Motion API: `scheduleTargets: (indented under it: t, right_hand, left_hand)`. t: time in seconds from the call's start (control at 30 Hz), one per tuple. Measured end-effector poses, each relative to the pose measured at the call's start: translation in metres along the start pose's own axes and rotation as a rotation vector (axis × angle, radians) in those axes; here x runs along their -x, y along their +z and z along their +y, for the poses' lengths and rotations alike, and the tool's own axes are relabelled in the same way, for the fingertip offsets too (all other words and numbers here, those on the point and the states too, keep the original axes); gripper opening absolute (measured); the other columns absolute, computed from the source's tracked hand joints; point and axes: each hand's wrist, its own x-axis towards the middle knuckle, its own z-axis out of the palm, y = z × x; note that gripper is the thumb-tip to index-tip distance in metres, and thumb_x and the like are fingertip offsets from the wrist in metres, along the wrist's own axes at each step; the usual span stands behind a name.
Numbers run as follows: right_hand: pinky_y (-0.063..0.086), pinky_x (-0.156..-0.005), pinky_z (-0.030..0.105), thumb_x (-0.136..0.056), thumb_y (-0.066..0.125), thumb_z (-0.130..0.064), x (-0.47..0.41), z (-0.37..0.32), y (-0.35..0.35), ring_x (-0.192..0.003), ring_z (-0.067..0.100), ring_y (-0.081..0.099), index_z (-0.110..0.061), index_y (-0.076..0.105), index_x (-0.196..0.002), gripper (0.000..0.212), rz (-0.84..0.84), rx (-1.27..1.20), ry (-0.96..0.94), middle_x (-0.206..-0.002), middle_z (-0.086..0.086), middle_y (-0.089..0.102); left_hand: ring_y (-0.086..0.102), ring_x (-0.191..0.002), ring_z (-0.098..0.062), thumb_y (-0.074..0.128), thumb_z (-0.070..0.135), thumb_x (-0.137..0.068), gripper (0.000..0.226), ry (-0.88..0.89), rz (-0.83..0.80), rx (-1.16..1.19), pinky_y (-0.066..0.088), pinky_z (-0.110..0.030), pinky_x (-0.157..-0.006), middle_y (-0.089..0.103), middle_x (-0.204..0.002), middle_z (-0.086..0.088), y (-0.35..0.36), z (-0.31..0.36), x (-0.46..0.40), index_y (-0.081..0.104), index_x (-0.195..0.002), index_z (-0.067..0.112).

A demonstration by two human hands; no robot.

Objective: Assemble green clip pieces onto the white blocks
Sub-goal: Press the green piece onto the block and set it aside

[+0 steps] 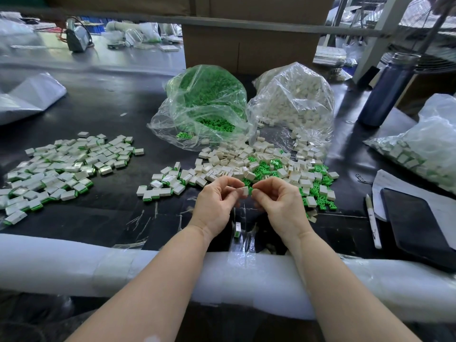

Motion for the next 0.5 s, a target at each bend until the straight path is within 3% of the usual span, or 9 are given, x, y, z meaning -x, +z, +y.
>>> scheduleTargets:
  t: [0.1,0.2,0.33,0.5]
  right_hand:
    - [0.056,-0.072,0.033,-0.082,0.067,-0.002,-0.0003,0.0012,0.0,-0.075,0.025,0.065,-0.013,0.064,-0.079,0.012,0.003,0.056,-0.017,-0.077,0.007,0.067]
    - [0.055,-0.072,0.031,-0.082,0.067,-0.002,0.0004,0.0014,0.0004,-0.073,0.02,0.063,-0.008,0.066,-0.081,0.007,-0.022,0.104,-0.032,-0.076,0.006,0.066]
    - [0.054,-0.074,0.036,-0.085,0.063,0.0,0.0007,0.0003,0.0009,-0.075,0.024,0.062,-0.009,0.064,-0.082,0.01,-0.041,0.067,-0.018,-0.077,0.008,0.065]
    - [0.05,-0.071,0.035,-0.087,0.058,0.002,0.0019,0.0002,0.0014,-0.07,0.017,0.056,-0.016,0.058,-0.084,0.019,-0.081,0.034,-0.004,-0.075,0.007,0.061]
  left_hand:
    - [0.065,-0.081,-0.031,0.059,0.006,-0.088,0.019,-0.005,-0.027,-0.002,0.055,-0.041,-0.082,0.068,-0.078,-0.009,0.0004,-0.0001,0.0004,0.061,-0.082,0.024]
    - [0.065,-0.08,-0.031,0.059,0.006,-0.089,0.02,-0.003,-0.026,-0.013,0.055,-0.04,-0.082,0.068,-0.08,-0.013,-0.0001,-0.0009,0.0006,0.062,-0.083,0.025]
    - [0.066,-0.077,-0.014,0.057,0.005,-0.09,0.017,-0.008,-0.05,0.012,0.055,-0.03,-0.081,0.069,-0.081,-0.005,-0.0003,-0.0007,0.0002,0.065,-0.088,0.019]
    - [0.064,-0.077,-0.015,0.056,0.004,-0.09,0.019,-0.016,-0.062,-0.003,0.054,-0.027,-0.081,0.068,-0.08,-0.002,0.0003,-0.0002,0.0003,0.068,-0.087,0.017]
